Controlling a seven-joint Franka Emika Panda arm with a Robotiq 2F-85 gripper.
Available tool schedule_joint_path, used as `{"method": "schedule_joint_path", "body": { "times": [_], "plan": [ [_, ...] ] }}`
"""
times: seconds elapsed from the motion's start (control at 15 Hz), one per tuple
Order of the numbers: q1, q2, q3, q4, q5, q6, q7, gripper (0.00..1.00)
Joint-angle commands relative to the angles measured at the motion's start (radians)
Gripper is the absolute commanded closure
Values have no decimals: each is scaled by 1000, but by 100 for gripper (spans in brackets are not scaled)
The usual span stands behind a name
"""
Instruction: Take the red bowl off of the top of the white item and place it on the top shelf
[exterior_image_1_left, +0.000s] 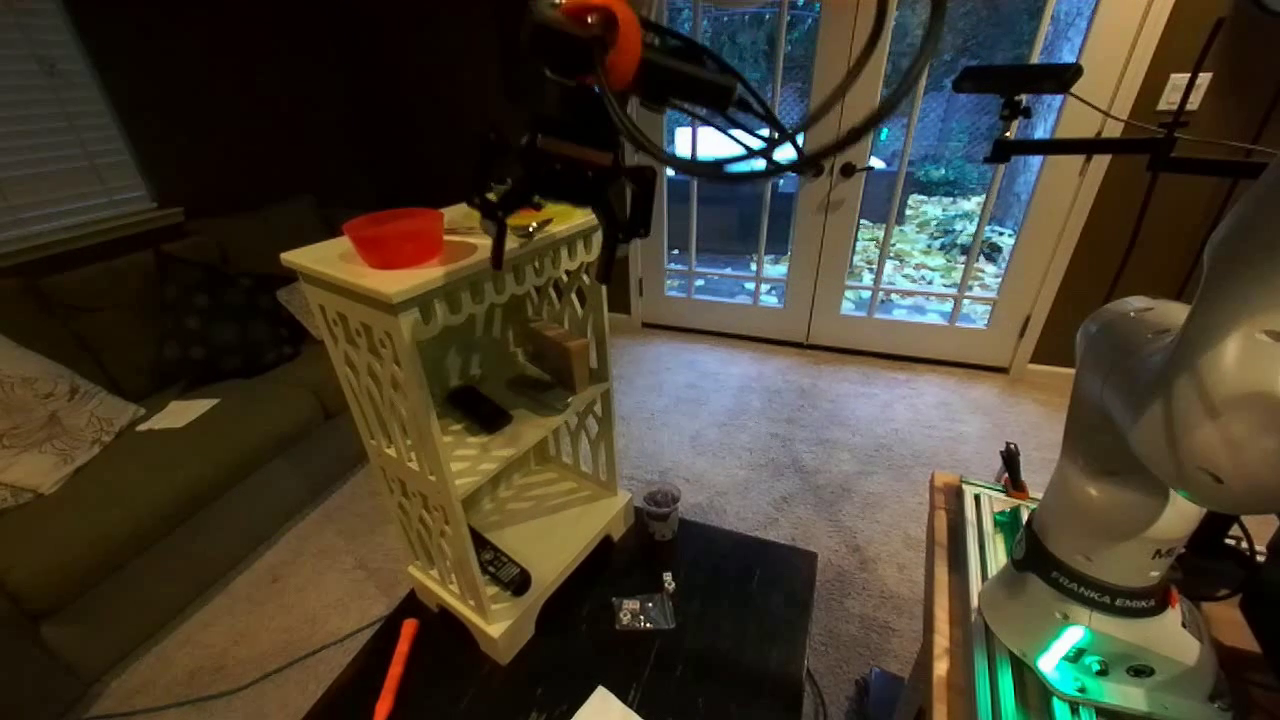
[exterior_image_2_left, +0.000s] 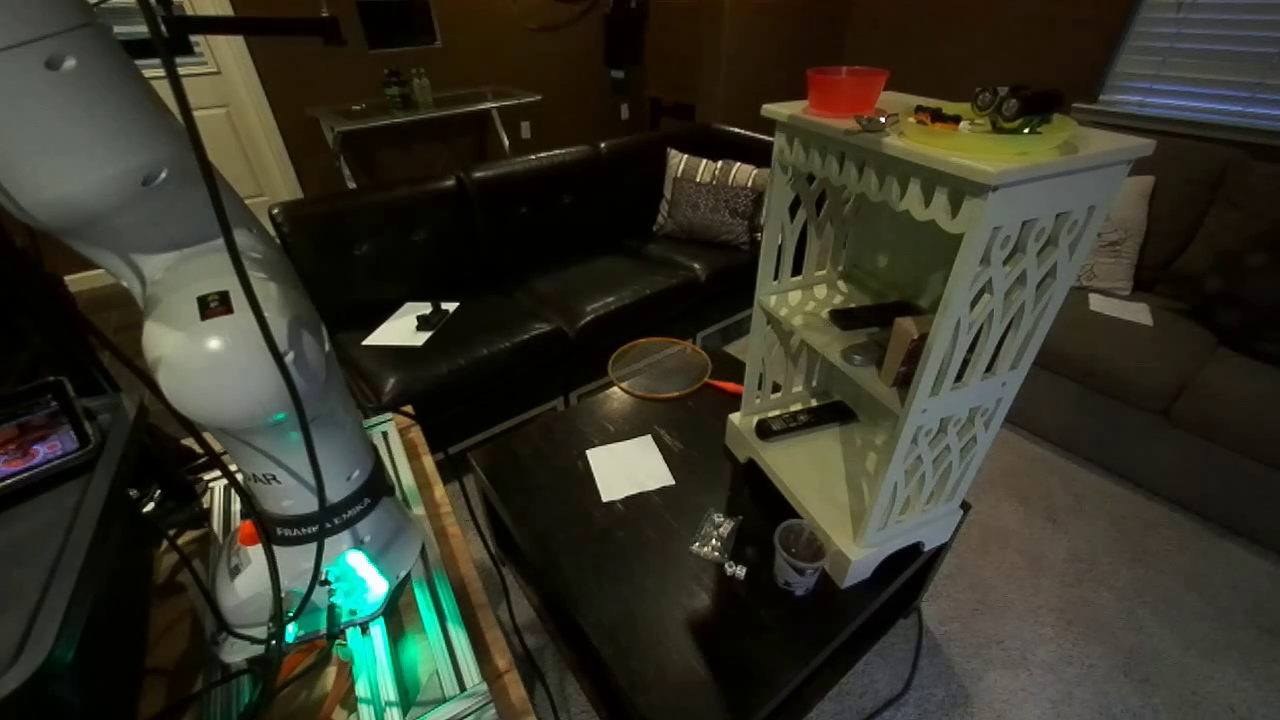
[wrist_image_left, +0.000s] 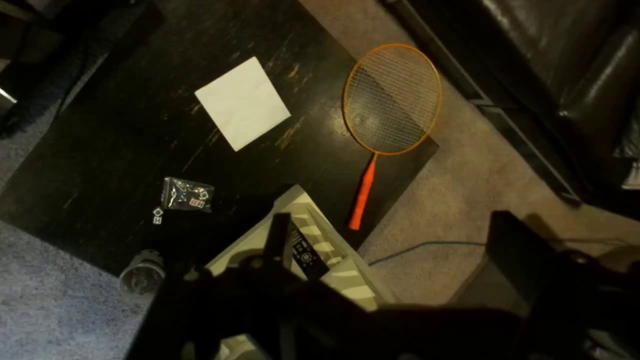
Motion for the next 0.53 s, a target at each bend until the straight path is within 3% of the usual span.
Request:
{"method": "schedule_joint_path", "body": {
  "times": [0.0, 0.2, 0.27, 0.47],
  "plan": [
    [-19, 98, 5, 183, -19, -15, 203, 0],
    [-28, 118, -5, 208, -62, 64, 341, 0],
    [-13, 82, -16, 166, -33, 33, 252, 0],
    [-17, 109, -23, 187, -43, 59, 302, 0]
  ]
}}
